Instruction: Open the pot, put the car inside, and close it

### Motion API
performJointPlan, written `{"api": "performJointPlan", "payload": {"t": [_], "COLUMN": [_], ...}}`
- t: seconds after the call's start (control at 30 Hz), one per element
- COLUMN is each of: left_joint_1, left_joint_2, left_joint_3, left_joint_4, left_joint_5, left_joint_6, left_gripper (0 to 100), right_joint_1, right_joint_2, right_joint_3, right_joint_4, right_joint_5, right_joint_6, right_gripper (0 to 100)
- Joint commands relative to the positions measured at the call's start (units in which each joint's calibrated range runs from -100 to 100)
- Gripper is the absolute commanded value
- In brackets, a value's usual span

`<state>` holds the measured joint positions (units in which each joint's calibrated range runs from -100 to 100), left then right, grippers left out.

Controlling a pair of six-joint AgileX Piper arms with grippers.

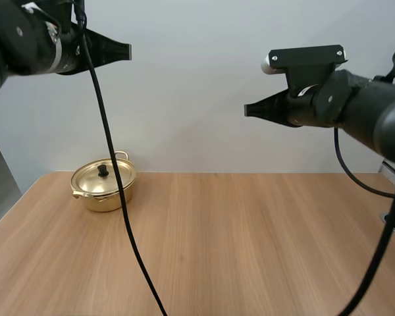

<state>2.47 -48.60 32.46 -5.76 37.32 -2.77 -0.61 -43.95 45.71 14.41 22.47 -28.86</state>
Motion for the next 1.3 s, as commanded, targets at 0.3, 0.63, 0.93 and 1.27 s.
{"api": "performJointPlan", "payload": {"t": [0.3, 0.63, 0.93, 1.27], "left_joint_1": [-4.27, -4.35, -4.45, -4.45], "left_joint_2": [-24.4, -43.1, -51.4, -51.4], "left_joint_3": [55.8, 67.5, 67.5, 67.5], "left_joint_4": [-1.3, -1.3, 0.5, 3.1], "left_joint_5": [-51.6, -41.4, -14.7, -6.0], "left_joint_6": [3.6, 3.6, 1.2, -0.2], "left_gripper": [0, 0, 0, 0], "right_joint_1": [1.2, 1.2, 1.0, -2.4], "right_joint_2": [-14.2, -28.3, -41.5, -53.4], "right_joint_3": [43.5, 52.2, 54.3, 54.3], "right_joint_4": [-0.1, -0.1, 0.4, -0.2], "right_joint_5": [-27.1, -29.7, -22.5, -6.1], "right_joint_6": [-0.4, -0.4, -0.4, -0.4], "right_gripper": [0, 0, 0, 0]}}
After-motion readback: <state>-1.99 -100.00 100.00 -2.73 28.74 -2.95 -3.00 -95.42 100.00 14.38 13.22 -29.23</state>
